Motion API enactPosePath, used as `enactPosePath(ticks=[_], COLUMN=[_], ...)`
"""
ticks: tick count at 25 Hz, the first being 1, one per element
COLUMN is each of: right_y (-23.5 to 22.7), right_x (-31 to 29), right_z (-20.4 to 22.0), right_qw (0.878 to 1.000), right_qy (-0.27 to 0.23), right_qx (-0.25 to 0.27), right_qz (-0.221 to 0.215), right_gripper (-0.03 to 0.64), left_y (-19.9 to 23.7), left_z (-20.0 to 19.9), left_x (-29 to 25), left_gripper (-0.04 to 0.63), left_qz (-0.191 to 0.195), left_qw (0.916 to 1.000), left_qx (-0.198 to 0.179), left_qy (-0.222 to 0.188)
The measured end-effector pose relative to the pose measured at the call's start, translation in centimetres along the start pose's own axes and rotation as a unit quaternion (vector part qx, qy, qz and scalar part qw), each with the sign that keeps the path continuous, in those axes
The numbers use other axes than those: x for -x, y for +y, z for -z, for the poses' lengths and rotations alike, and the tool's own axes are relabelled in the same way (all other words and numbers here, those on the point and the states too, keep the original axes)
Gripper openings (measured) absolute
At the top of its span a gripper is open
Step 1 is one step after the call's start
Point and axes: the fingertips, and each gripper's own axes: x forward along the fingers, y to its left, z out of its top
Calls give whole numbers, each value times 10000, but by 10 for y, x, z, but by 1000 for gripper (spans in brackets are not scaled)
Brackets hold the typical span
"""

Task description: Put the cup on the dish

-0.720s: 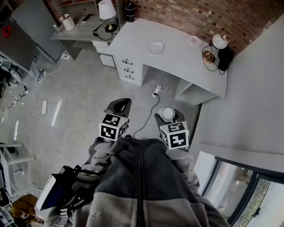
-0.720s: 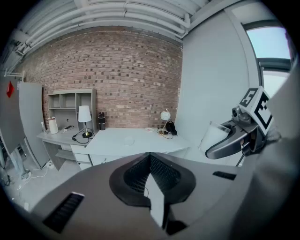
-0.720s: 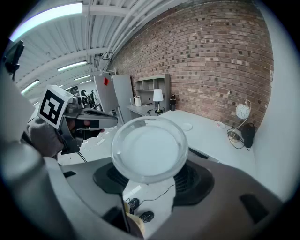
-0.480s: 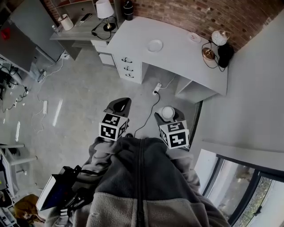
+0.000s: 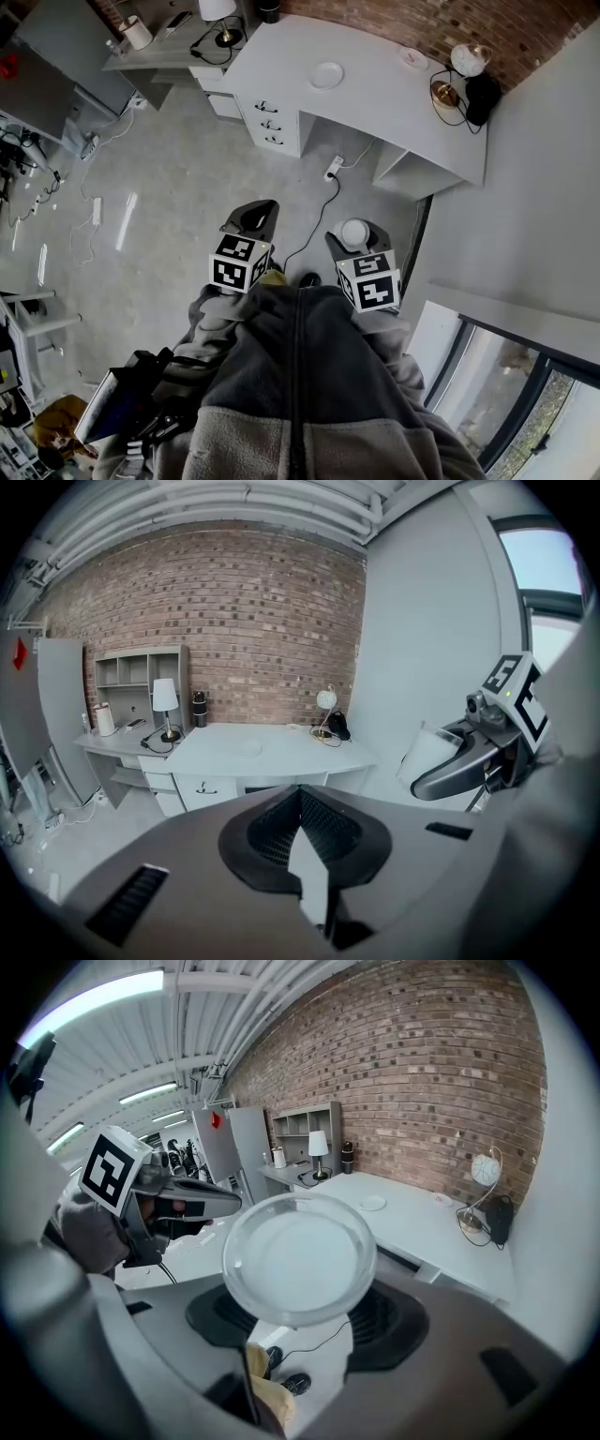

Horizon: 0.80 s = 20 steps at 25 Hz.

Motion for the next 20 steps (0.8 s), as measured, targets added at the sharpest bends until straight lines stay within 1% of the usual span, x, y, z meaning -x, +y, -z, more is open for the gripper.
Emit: enactPosePath(ticks=[3,5,12,16,20], right_y=[-8,-11,-20,-27,-39], right_x=[3,6,15,18,16], right_z=[25,33,44,47,48], right_qw=[10000,9999,9998,9998,9999], right_qy=[-22,-15,-25,-71,-79], right_qx=[-13,-8,83,70,7], right_qz=[-71,-101,-158,-144,-70], right_gripper=[255,255,255,255,255], left_y=[-19,-25,-45,-46,-50], left_z=[18,19,19,15,9], left_x=[-6,-7,-15,-22,-34], left_gripper=[5,5,5,5,5], left_qz=[-44,-56,-40,-57,18], left_qw=[10000,9999,10000,10000,10000], left_qx=[48,103,67,66,-10], left_qy=[18,-11,-35,-46,-57])
